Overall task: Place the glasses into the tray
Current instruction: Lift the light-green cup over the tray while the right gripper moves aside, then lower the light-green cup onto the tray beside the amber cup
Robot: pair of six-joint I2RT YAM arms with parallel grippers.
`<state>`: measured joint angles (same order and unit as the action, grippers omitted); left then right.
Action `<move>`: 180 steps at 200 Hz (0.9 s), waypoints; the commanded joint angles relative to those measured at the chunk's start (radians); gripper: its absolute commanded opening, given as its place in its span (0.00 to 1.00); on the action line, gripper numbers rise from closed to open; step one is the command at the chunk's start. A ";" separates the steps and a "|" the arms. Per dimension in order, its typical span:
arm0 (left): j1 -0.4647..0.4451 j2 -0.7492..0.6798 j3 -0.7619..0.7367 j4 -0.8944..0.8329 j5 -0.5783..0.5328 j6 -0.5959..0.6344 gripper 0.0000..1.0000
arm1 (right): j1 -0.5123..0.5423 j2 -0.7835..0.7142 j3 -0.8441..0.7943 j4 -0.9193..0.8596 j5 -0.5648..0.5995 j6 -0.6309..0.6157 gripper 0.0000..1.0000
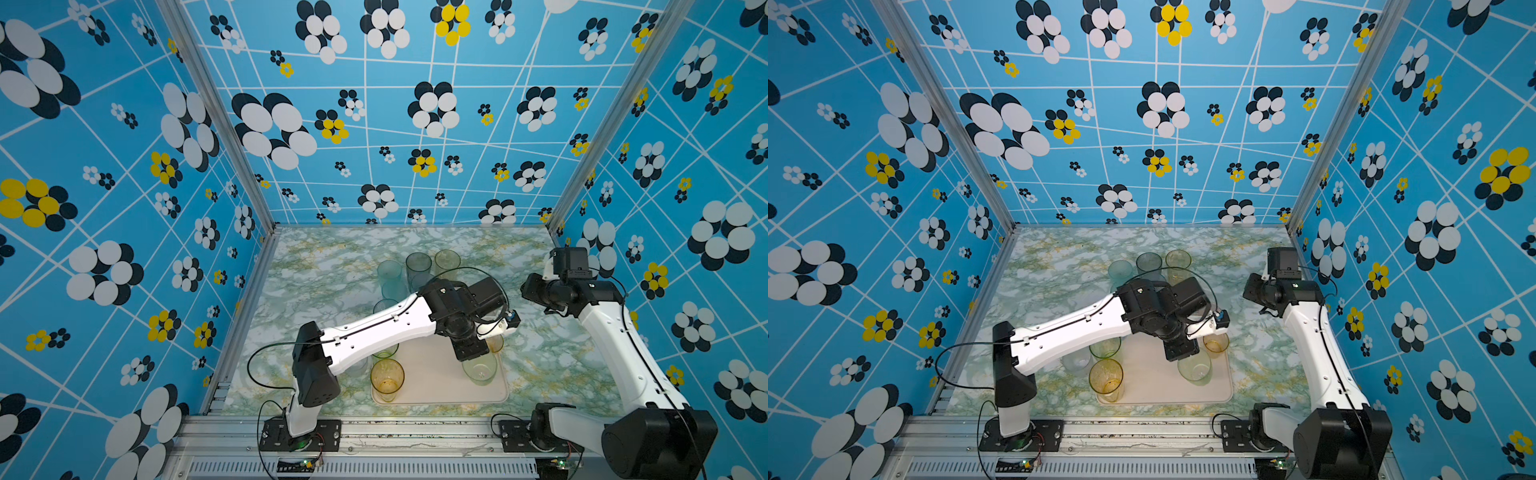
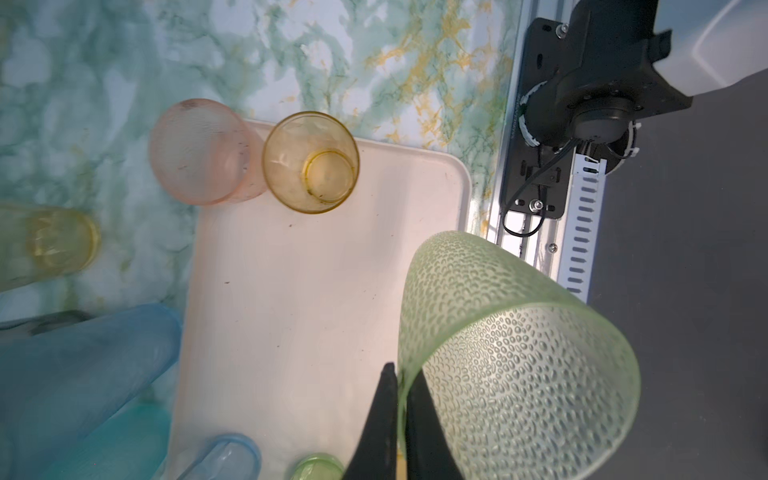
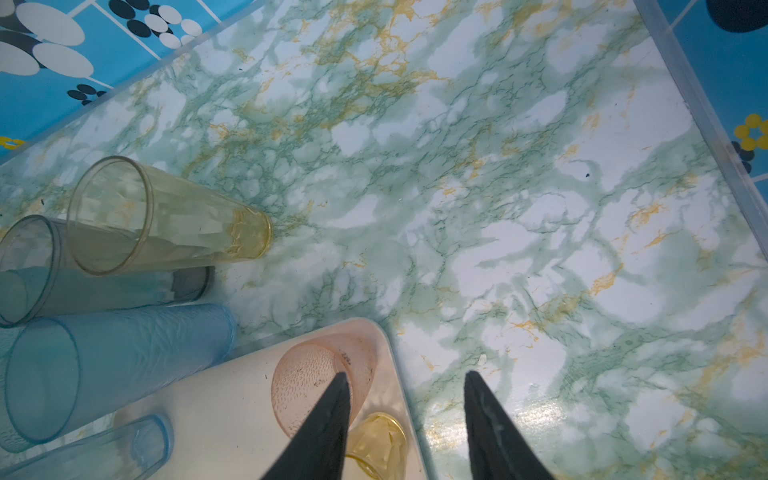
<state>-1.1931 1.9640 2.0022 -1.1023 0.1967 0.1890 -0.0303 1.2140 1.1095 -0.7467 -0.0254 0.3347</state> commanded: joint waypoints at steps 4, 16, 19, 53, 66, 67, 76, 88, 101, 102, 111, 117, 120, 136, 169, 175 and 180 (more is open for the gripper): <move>-0.022 0.094 0.074 -0.014 0.050 0.047 0.03 | -0.013 0.017 -0.008 0.023 -0.035 0.011 0.47; -0.031 0.137 0.104 -0.022 0.043 0.057 0.03 | -0.014 0.022 -0.008 0.025 -0.042 0.008 0.47; -0.032 0.147 0.110 -0.025 0.043 0.059 0.03 | -0.013 0.023 -0.006 0.026 -0.043 0.007 0.47; -0.036 0.261 0.224 -0.077 -0.003 0.077 0.03 | -0.013 0.030 -0.009 0.038 -0.059 0.004 0.47; -0.036 0.287 0.253 -0.086 -0.012 0.085 0.03 | -0.015 0.034 -0.008 0.040 -0.064 0.001 0.47; -0.036 0.289 0.255 -0.086 -0.012 0.086 0.03 | -0.015 0.034 -0.008 0.040 -0.064 0.001 0.47; -0.036 0.306 0.274 -0.095 -0.011 0.092 0.03 | -0.014 0.036 -0.008 0.041 -0.066 0.000 0.47; -0.036 0.331 0.304 -0.110 -0.015 0.097 0.03 | -0.014 0.041 -0.007 0.044 -0.070 -0.003 0.47; -0.036 0.360 0.333 -0.129 -0.023 0.102 0.03 | -0.015 0.044 -0.007 0.048 -0.076 -0.005 0.47; -0.036 0.361 0.335 -0.129 -0.025 0.102 0.03 | -0.015 0.045 -0.007 0.048 -0.076 -0.005 0.47; -0.036 0.374 0.345 -0.132 -0.032 0.104 0.03 | -0.014 0.045 -0.008 0.052 -0.077 -0.005 0.47; -0.036 0.379 0.345 -0.127 -0.037 0.104 0.03 | -0.014 0.047 -0.012 0.055 -0.079 -0.005 0.47; -0.036 0.382 0.345 -0.125 -0.038 0.103 0.03 | -0.015 0.047 -0.009 0.056 -0.080 -0.005 0.47; -0.036 0.397 0.352 -0.114 -0.054 0.106 0.03 | -0.014 0.050 -0.008 0.061 -0.085 -0.006 0.47; -0.035 0.447 0.412 -0.139 -0.098 0.117 0.03 | -0.017 0.062 -0.007 0.070 -0.092 -0.011 0.47; -0.034 0.452 0.418 -0.137 -0.098 0.117 0.03 | -0.018 0.065 -0.007 0.070 -0.093 -0.011 0.47; -0.033 0.455 0.418 -0.132 -0.096 0.119 0.03 | -0.017 0.067 -0.006 0.071 -0.094 -0.012 0.47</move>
<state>-1.2282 2.3894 2.3703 -1.2072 0.1268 0.2859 -0.0399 1.2648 1.1091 -0.6937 -0.0971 0.3328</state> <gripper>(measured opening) 0.069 0.471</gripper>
